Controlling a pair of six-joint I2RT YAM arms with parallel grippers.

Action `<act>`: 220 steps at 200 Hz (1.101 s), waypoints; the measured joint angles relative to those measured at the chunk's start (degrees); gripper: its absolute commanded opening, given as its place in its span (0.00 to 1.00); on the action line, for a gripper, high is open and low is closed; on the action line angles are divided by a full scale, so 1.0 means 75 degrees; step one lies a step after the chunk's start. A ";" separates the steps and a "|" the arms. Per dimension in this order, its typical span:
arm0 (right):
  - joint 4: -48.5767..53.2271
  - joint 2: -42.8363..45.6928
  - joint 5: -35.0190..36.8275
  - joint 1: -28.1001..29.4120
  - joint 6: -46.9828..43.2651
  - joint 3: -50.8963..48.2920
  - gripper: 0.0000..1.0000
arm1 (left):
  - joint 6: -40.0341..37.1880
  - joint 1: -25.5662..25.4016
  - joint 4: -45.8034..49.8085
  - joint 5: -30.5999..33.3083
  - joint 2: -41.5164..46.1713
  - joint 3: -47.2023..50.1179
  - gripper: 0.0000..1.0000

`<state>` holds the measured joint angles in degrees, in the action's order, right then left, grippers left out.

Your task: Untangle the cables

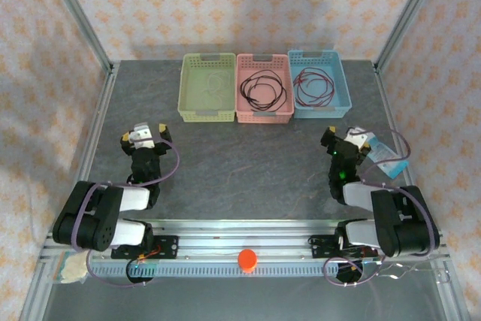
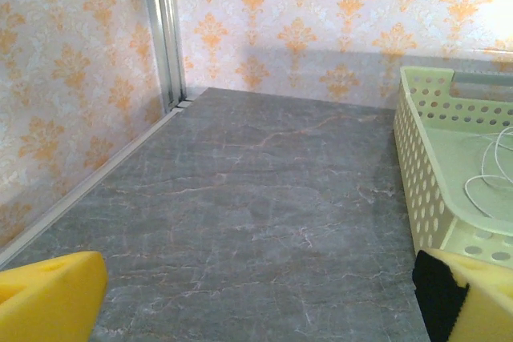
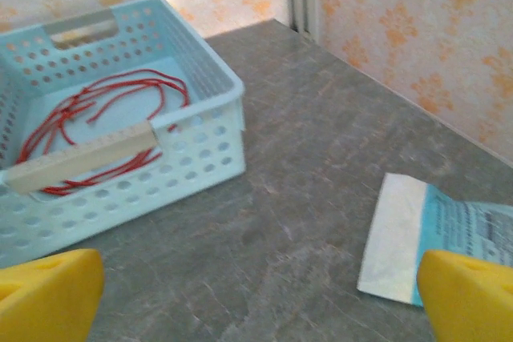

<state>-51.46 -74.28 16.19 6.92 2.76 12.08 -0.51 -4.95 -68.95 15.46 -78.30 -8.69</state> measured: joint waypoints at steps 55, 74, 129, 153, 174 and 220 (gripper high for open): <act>-0.1836 -0.0979 -0.1081 -0.0498 -0.0332 -0.0015 1.00 | -0.0003 0.0134 -0.1384 -0.0533 -0.1326 0.0169 1.00; -0.2358 -0.1469 -0.1343 -0.0530 -0.0388 -0.0119 1.00 | 0.0003 0.0221 -0.1349 -0.0667 -0.1329 0.0006 1.00; -0.2349 -0.1673 -0.1626 -0.0530 -0.0414 -0.0003 1.00 | 0.0149 0.0618 -0.0982 -0.1040 -0.1326 -0.0385 1.00; -0.2349 -0.1673 -0.1682 -0.0530 -0.0417 0.0003 1.00 | 0.0149 0.0618 -0.0953 -0.1070 -0.1326 -0.0385 1.00; -0.2349 -0.1676 -0.1708 -0.0530 -0.0420 0.0003 1.00 | 0.0149 0.0618 -0.0953 -0.1072 -0.1326 -0.0385 1.00; -0.2349 -0.1676 -0.1711 -0.0530 -0.0469 0.0003 1.00 | 0.0149 0.0618 -0.0950 -0.1128 -0.1326 -0.0385 1.00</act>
<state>-69.08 -86.85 3.36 2.94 -0.75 12.10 0.60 -0.32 -76.07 7.01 -88.25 -11.57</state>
